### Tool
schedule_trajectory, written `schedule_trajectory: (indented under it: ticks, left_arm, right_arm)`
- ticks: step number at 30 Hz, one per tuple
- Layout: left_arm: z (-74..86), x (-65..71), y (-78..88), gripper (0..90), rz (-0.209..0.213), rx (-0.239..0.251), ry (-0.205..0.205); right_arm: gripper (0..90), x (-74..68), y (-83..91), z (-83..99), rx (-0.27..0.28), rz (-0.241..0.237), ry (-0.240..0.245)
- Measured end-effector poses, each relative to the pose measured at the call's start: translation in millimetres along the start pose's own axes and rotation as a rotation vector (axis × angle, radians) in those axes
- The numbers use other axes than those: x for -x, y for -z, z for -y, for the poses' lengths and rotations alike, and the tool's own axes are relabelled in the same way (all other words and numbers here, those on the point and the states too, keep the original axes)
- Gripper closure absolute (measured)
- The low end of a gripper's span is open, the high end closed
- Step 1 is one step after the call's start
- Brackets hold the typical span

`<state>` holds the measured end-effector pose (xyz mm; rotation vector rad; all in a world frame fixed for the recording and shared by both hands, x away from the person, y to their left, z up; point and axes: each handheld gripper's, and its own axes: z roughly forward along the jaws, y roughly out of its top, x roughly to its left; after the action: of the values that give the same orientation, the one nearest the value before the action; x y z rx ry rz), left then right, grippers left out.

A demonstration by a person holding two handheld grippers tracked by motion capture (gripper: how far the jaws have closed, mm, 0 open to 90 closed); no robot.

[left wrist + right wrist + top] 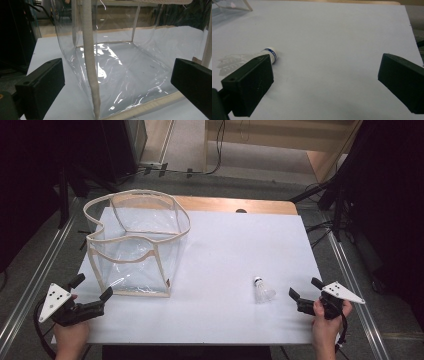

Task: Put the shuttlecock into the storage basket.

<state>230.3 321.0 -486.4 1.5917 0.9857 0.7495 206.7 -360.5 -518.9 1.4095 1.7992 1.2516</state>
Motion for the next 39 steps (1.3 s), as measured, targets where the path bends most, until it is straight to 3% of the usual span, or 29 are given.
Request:
schedule_trajectory:
  ticks: [7, 9, 11, 13, 16, 20, 27, 39]
  left_arm:
    - [-0.1, 0.3, -0.3, 0.0, 0.000, -0.005, -0.003]
    - [-0.1, 0.5, -0.4, 0.0, 0.001, -0.005, -0.005]
    - [-0.1, 0.9, -0.6, 0.0, -0.001, -0.005, -0.004]
    - [-0.1, 1.0, -0.8, 0.0, 0.000, -0.005, -0.005]
    - [-0.1, 1.1, -0.8, 0.0, 0.001, -0.006, -0.006]
    - [-0.1, 1.2, -0.8, 0.0, 0.001, -0.010, -0.011]
    - [-0.2, 1.6, -0.9, 0.0, 0.000, -0.010, -0.016]
    - [-0.2, 1.8, -0.8, 0.0, 0.000, -0.012, -0.016]
  right_arm:
    - [5.5, -6.7, -4.1, -1.7, -0.051, 0.000, 0.036]
    - [14.1, -8.6, -3.8, -2.8, -0.056, 0.012, 0.026]
    - [15.1, -10.2, -5.5, -4.5, -0.075, 0.036, 0.000]
    - [34.5, -11.3, -7.3, -5.0, -0.085, 0.033, -0.016]
    - [60.7, -14.5, -10.8, -5.5, -0.123, 0.025, -0.003]
    - [86.1, -19.0, -11.4, -8.6, -0.169, -0.025, 0.013]
    - [87.8, -35.3, -10.2, -25.9, -0.202, -0.031, 0.075]
    - [87.9, -44.7, -26.1, -20.7, -0.281, -0.090, 0.116]
